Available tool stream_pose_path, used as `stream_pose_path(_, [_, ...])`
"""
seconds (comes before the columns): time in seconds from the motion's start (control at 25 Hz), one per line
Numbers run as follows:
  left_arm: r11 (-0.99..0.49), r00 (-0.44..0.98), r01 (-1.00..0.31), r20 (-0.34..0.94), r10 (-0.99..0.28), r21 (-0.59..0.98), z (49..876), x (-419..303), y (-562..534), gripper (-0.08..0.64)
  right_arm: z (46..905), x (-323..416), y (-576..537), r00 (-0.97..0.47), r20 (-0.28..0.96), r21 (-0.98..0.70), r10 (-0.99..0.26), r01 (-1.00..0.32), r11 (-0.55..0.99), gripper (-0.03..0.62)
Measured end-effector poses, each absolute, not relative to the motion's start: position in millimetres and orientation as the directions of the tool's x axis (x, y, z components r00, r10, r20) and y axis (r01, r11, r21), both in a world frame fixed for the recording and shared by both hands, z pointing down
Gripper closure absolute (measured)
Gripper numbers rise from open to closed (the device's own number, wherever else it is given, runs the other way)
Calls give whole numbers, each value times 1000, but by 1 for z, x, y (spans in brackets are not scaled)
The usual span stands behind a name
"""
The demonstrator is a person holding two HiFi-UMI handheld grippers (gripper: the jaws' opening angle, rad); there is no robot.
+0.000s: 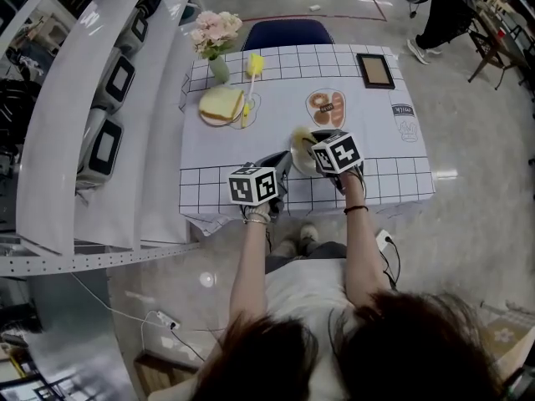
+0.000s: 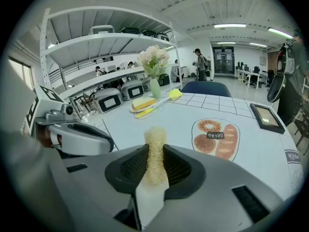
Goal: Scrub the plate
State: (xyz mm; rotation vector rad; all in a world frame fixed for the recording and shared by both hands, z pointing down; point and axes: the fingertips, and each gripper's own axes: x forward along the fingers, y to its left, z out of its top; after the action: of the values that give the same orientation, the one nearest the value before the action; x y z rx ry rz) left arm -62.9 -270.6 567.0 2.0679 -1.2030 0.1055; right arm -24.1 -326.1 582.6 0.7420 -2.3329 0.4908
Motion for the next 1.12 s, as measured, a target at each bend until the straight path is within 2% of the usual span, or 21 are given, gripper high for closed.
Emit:
stream_pose_path(0.52, [-271,546,-784,414,-729,558,575,-64,-273,549,593,-25,-332,-647,674,-171,-358,-607,776,512])
stream_pose_path(1.12, [-283,555,-780,411,-723,558,574,-52,-281,549,592,-4,-343,-625,673,-161,-396,-646,746,512])
